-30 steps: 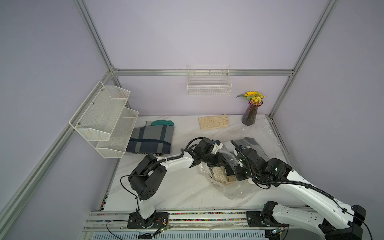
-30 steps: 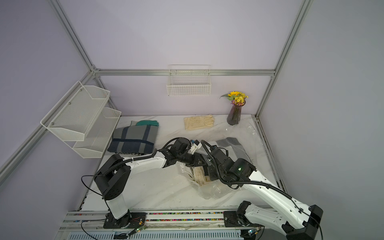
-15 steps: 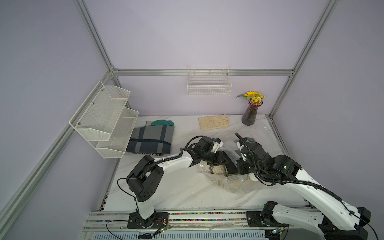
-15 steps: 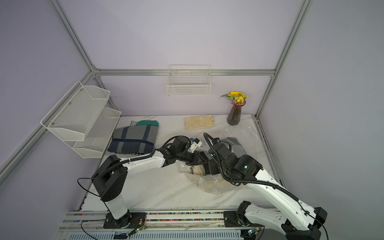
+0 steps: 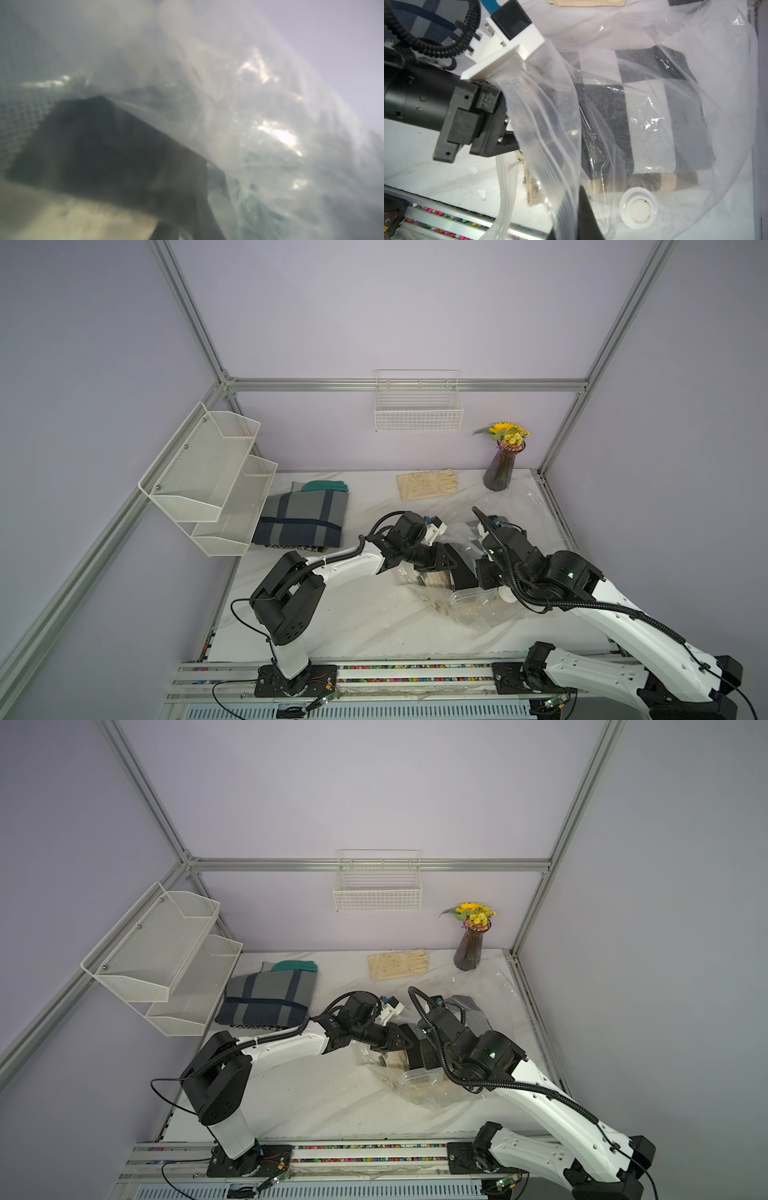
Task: Take the scarf out of the vacuum bag
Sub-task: Take out the scarf from the vacuum bag.
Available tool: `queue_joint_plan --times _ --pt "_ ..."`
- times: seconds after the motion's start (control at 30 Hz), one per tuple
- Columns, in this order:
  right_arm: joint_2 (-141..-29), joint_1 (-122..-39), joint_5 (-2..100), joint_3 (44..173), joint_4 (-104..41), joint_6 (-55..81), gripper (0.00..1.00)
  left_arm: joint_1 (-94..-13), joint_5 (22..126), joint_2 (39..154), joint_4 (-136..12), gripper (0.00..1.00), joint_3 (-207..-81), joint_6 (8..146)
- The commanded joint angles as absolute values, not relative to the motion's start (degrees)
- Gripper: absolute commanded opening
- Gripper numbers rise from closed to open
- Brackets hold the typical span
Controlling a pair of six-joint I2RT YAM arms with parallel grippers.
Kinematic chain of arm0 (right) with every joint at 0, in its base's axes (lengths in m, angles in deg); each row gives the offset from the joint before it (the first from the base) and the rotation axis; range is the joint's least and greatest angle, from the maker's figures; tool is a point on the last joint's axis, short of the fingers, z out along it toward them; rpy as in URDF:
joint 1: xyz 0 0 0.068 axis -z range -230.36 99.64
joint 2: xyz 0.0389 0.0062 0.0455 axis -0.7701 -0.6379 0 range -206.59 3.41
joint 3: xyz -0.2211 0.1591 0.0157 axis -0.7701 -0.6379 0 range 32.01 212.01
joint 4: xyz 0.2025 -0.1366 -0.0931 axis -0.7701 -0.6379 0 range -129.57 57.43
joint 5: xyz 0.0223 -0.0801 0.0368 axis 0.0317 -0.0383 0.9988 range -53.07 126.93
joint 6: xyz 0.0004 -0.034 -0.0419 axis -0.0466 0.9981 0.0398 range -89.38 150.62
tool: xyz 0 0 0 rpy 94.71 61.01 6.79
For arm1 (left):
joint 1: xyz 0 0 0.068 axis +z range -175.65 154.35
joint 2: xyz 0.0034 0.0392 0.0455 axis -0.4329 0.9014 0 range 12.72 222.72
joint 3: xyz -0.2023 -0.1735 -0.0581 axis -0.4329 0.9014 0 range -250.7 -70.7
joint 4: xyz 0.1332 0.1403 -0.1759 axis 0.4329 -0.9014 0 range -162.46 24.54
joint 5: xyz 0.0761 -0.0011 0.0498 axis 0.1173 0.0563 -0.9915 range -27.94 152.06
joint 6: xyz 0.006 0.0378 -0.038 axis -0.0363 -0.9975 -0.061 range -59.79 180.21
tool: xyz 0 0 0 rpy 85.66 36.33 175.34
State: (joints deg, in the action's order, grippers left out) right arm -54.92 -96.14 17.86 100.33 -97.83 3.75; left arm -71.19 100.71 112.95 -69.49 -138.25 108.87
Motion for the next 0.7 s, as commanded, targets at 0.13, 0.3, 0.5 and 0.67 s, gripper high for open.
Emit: queue_joint_plan --times 0.13,0.3,0.5,0.67 --pt "-53.96 -96.42 14.87 99.77 -99.59 2.67 0.09 -71.05 103.85 109.14 -66.45 0.04 -137.87 108.02" --pt "-53.81 -96.50 14.87 99.84 -99.63 2.58 0.09 -71.08 103.28 109.15 -66.60 0.00 -137.69 107.76" --pt "-54.34 -96.45 14.11 100.43 -100.31 2.42 0.09 -71.07 104.68 109.38 -67.95 0.19 -136.39 107.58" --pt "-55.08 -96.44 12.93 100.75 -101.50 1.55 0.10 -71.35 105.86 106.84 -70.63 0.33 -133.52 108.54"
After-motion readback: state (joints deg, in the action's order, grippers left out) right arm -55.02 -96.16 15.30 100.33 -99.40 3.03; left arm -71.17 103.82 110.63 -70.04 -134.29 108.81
